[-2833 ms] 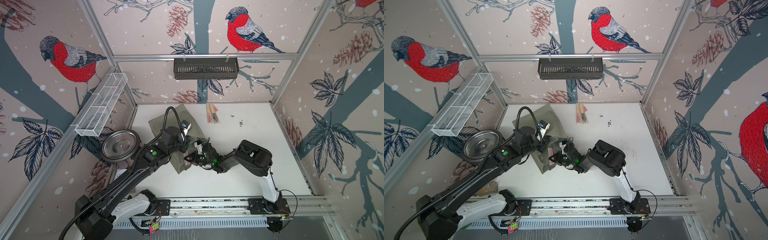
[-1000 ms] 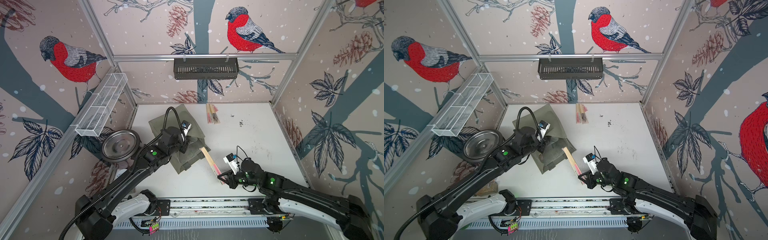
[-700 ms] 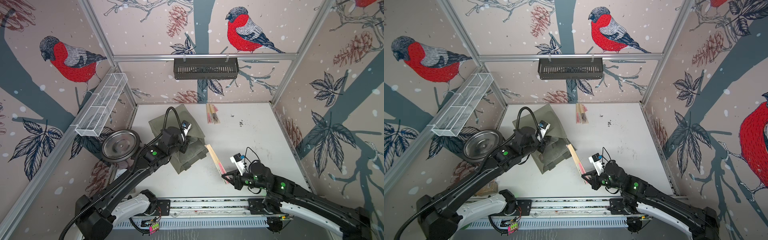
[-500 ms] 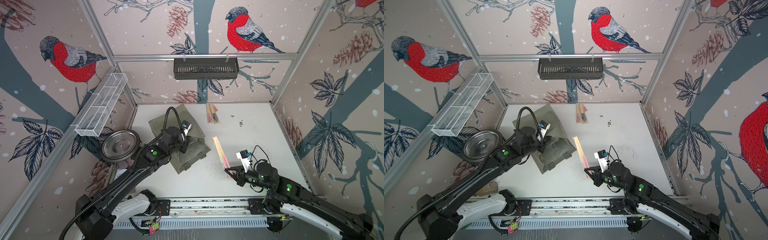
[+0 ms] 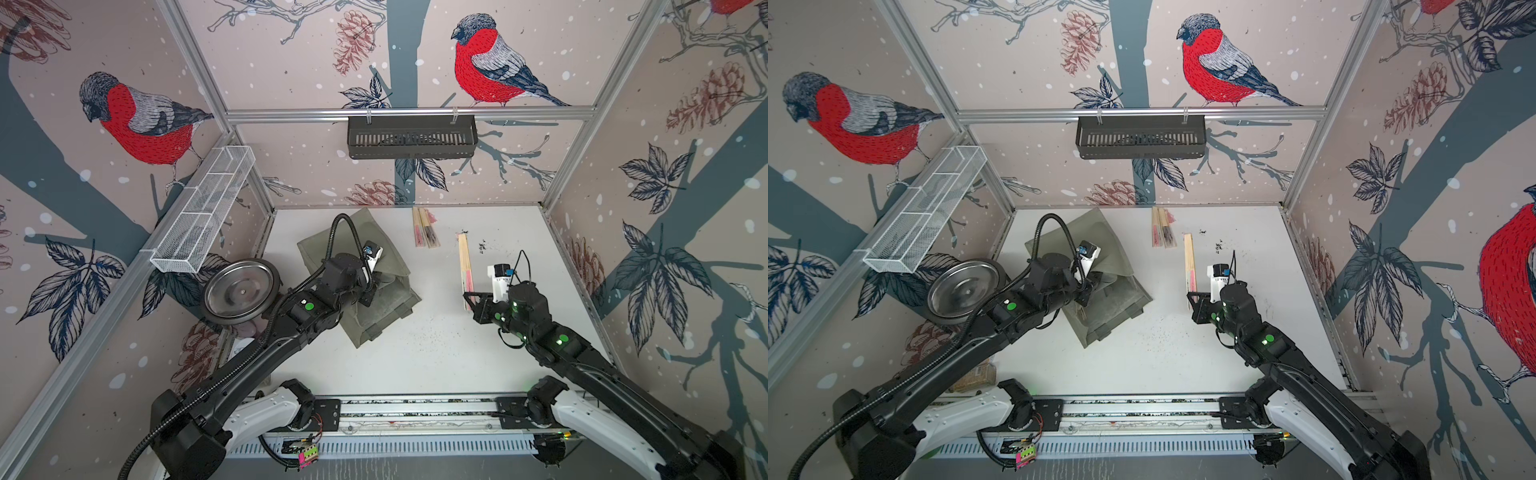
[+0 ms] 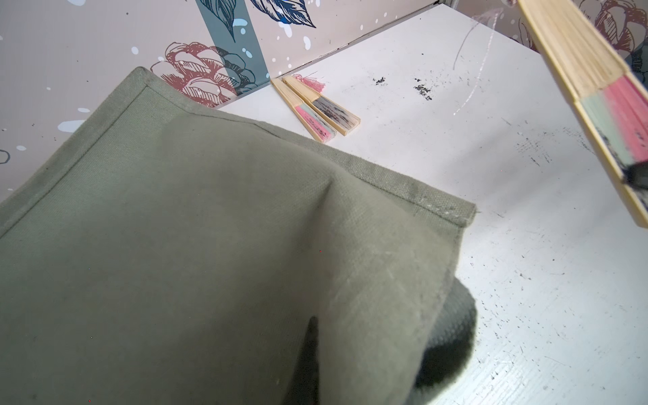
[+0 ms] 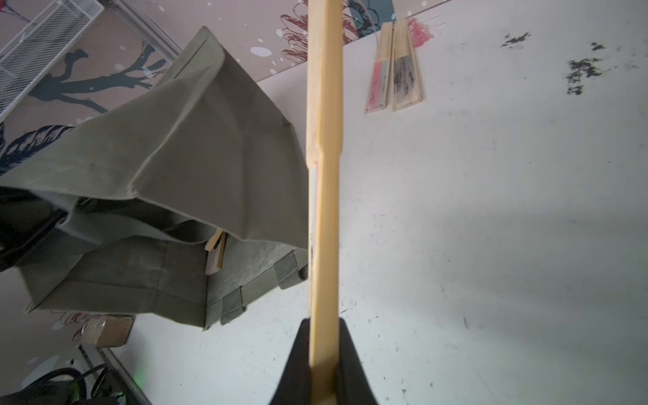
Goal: Take out the folding fans from the tote bags
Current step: Place the folding fan at the center of the board.
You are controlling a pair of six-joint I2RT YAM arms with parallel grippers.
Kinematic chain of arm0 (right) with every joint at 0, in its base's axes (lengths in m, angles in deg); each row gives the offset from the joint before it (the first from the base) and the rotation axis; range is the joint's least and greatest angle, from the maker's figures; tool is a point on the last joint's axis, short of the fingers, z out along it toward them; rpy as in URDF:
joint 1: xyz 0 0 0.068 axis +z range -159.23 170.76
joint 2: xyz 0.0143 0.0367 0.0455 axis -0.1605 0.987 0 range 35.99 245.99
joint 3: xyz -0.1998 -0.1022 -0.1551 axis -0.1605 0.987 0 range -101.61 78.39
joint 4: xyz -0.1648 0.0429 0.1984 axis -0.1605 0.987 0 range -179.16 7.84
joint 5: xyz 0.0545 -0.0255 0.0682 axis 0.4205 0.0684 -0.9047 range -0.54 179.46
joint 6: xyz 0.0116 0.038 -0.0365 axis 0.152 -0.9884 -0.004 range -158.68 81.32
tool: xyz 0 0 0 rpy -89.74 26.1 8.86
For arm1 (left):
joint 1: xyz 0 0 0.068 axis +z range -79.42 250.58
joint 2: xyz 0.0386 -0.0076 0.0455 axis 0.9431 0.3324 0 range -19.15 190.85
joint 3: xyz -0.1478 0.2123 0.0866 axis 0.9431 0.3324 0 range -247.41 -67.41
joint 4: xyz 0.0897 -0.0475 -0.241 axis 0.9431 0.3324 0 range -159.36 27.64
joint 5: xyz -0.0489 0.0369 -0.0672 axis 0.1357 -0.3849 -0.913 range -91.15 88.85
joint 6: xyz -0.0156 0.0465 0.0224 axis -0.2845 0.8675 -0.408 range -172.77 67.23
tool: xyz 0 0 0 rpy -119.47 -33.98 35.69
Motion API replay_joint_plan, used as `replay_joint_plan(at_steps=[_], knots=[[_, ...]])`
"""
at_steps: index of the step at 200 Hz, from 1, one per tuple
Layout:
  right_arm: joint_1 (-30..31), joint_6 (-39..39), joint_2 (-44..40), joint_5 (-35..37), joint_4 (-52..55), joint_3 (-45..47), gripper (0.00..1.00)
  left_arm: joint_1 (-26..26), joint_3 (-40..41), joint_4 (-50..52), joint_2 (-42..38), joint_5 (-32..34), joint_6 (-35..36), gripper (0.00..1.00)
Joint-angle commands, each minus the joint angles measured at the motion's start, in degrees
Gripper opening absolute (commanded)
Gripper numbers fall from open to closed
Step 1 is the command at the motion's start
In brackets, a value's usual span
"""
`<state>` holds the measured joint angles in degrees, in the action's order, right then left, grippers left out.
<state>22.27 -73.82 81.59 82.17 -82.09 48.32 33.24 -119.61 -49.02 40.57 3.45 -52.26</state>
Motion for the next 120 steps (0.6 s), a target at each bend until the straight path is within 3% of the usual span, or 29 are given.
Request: replay_joint_plan(at_steps=[1,46,120], knots=[[-4.6,2.8,5.0,-4.7,-5.7,-1.7,0.07,0.0,-0.2,-2.1,-0.4,-0.1,0.7,0.0],[-11.7,5.0,22.8,-8.6,-8.3,-10.6,0.07,0.0,-0.3,-2.1,-0.5,-0.1,0.6,0.0],[-16.5,8.6,53.7,-12.7,-6.1,-32.4,0.07,0.0,-0.4,-2.1,-0.8,-0.4,0.6,0.0]])
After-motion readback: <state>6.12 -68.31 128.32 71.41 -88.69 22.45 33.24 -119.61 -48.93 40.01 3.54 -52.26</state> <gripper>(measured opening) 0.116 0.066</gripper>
